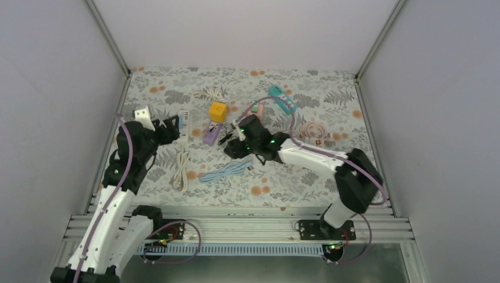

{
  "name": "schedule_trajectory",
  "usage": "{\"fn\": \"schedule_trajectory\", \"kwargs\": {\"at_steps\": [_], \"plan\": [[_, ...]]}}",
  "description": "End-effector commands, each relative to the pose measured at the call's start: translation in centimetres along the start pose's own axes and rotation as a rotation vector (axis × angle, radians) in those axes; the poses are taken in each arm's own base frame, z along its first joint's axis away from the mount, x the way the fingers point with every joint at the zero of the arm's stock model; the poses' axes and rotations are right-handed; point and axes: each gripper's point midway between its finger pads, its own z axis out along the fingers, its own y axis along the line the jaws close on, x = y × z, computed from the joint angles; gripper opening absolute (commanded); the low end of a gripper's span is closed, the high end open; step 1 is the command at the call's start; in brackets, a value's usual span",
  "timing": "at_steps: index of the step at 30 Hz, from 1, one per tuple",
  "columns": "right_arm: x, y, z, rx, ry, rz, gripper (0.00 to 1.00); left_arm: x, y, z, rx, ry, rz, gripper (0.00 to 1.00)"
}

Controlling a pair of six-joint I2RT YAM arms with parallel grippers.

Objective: Insert the plug

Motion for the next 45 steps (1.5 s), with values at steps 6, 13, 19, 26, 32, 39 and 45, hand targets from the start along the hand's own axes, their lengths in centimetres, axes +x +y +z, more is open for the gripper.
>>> {"fn": "schedule_trajectory", "kwargs": {"at_steps": [6,13,19,26,32,39,45], "plan": [[2.7,1.8,7.9,0.075,0.148,-0.060,0.68,3.5,-2.1,-1.2,0.223,0.005,-0.160,0.80],[2.9,-0.2,9.9,0.210,0.179,-0.031,0.66,3.3,-2.1,-0.9,0.206,0.030,-0.106,0.80],[4.5,-0.4,11.0,0.209,0.236,-0.034,0.66,3.4,-2.1,-0.7,0.204,0.038,-0.092,0.80],[5.0,-1.1,10.9,0.245,0.267,-0.047,0.50,3.5,-2.2,-0.7,0.211,0.042,-0.097,0.80],[4.1,-1.7,10.6,0.295,0.241,-0.053,0.36,3.1,-2.9,-0.9,0.250,0.022,-0.097,0.80],[-1.8,1.5,7.7,0.143,0.062,0.021,0.36,3.0,-3.4,-1.0,0.279,0.026,-0.103,0.80],[-9.0,5.1,1.5,-0.122,-0.134,0.268,0.38,2.8,-3.3,-1.0,0.270,0.016,-0.107,0.80]]}}
